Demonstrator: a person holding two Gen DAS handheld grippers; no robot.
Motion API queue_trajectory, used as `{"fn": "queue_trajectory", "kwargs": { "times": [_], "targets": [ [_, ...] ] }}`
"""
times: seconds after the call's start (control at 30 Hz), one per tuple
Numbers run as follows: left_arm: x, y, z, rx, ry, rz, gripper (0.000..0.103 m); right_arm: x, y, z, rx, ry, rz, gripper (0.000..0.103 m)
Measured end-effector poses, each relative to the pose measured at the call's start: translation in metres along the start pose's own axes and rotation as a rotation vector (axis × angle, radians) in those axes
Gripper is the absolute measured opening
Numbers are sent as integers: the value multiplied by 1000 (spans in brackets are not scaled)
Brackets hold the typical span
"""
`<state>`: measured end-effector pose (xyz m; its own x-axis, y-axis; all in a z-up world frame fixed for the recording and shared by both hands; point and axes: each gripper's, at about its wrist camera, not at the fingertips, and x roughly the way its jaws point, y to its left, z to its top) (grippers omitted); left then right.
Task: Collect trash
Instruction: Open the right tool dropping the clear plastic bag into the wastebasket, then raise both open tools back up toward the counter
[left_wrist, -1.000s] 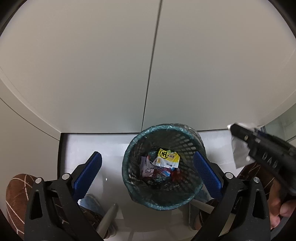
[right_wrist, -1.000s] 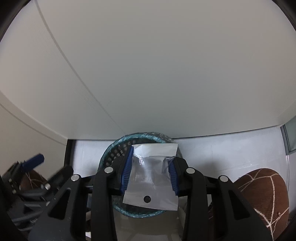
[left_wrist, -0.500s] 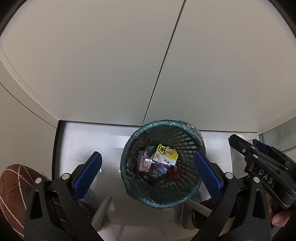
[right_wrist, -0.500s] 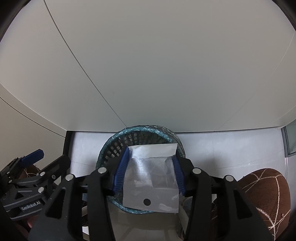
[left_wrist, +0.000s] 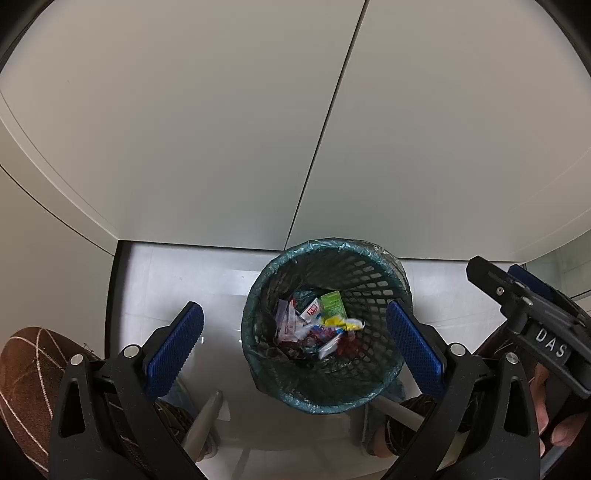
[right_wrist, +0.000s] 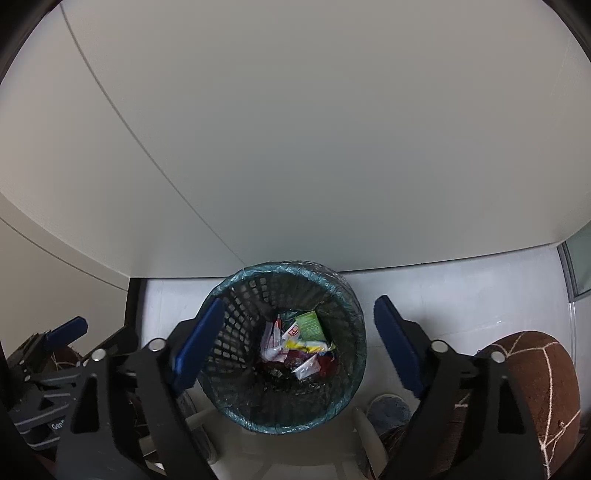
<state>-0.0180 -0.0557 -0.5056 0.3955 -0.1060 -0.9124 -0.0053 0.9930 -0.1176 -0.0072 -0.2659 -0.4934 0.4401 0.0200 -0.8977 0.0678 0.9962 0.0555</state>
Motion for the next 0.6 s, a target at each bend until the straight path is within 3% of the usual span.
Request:
{"fn": "queue_trajectory", "kwargs": {
  "times": [0.3,0.6],
  "targets": [
    [-32,2,5,1,-40,-2,97,-30,0,2,-35,-55,-19,93],
    [-132,16,27,-31,-170,32,97,-118,-3,38,-8,-167,9,93]
  ]
}}
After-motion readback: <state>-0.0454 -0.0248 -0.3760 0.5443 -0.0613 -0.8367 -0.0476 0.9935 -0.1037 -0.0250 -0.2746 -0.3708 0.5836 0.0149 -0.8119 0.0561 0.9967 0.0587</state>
